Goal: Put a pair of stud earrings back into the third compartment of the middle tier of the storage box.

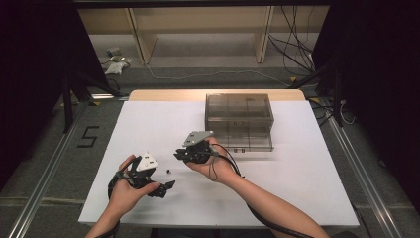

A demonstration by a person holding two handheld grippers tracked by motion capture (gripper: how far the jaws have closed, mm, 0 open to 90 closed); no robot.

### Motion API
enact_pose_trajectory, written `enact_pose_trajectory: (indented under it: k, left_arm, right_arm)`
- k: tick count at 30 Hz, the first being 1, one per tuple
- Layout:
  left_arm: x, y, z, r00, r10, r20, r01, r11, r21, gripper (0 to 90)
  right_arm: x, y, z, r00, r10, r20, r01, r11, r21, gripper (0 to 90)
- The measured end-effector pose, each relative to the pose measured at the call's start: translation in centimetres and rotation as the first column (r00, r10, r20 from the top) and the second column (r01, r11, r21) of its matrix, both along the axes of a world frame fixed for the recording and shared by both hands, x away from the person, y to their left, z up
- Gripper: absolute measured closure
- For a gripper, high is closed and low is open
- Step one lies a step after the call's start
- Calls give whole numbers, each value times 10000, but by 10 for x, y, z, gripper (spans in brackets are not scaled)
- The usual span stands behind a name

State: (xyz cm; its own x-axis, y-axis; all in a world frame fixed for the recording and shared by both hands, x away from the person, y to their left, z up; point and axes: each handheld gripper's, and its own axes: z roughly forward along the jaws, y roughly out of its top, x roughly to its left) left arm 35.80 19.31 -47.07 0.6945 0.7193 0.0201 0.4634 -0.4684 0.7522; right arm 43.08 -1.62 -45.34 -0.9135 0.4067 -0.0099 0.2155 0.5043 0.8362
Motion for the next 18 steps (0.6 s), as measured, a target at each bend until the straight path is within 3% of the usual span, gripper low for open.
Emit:
enact_pose_trajectory:
  k: [18]
  left_arm:
    - [0,0,0,10000,74,16,-74,9999,-73,1]
  right_arm:
    - [-4,-25,6,9999,-171,18,171,9996,213,808]
